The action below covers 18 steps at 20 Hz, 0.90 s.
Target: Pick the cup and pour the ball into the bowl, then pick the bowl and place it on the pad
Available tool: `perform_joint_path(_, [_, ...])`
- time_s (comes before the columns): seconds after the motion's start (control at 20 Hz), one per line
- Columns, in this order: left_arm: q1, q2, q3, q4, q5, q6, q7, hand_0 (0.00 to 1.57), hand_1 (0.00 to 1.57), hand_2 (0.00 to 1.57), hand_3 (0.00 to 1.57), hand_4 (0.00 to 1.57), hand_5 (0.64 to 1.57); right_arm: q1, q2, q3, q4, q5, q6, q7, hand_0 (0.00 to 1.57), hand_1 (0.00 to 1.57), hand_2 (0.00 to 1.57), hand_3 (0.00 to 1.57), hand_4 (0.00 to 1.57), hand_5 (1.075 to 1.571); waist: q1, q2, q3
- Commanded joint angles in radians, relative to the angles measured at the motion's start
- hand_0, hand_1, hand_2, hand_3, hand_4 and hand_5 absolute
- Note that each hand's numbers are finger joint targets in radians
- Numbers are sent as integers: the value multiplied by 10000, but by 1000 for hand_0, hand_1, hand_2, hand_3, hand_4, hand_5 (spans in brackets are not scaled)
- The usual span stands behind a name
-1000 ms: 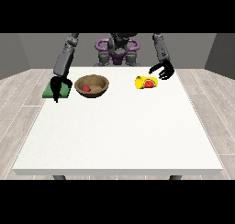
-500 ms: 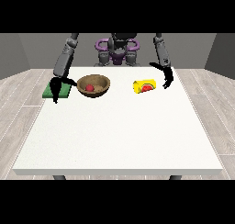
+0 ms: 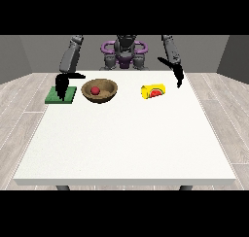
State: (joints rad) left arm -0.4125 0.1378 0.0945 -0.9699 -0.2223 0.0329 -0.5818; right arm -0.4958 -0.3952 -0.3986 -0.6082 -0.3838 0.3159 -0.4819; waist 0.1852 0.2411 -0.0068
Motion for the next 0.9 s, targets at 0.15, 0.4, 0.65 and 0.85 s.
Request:
perform_joint_path(0.15, [532, 382, 502, 559, 459, -387, -266, 0, 0, 0, 0, 0, 702, -17, 1184, 651, 80, 167, -608, 539, 0, 0, 0, 0, 0, 1570, -705, -826, 70])
perform_joint_path(0.4, [961, 235, 133, -73, 298, -417, -478, 0, 0, 0, 0, 0, 688, -215, 1390, 638, 868, 236, -852, 281, 0, 0, 0, 0, 0, 1571, -326, -609, 73])
perform_joint_path(0.65, [943, 39, -229, -991, 41, -147, 121, 0, 0, 0, 0, 0, 701, -648, 1640, 543, 1440, 212, -1222, -197, 0, 0, 0, 0, 0, 1569, -36, -395, 75])
perform_joint_path(0.85, [1178, 289, -191, -1654, 271, -603, 179, 0, 0, 0, 0, 0, 696, -772, 1548, 248, 1809, 7, -1240, -614, 0, 0, 0, 0, 0, 1569, 342, 16, 76])
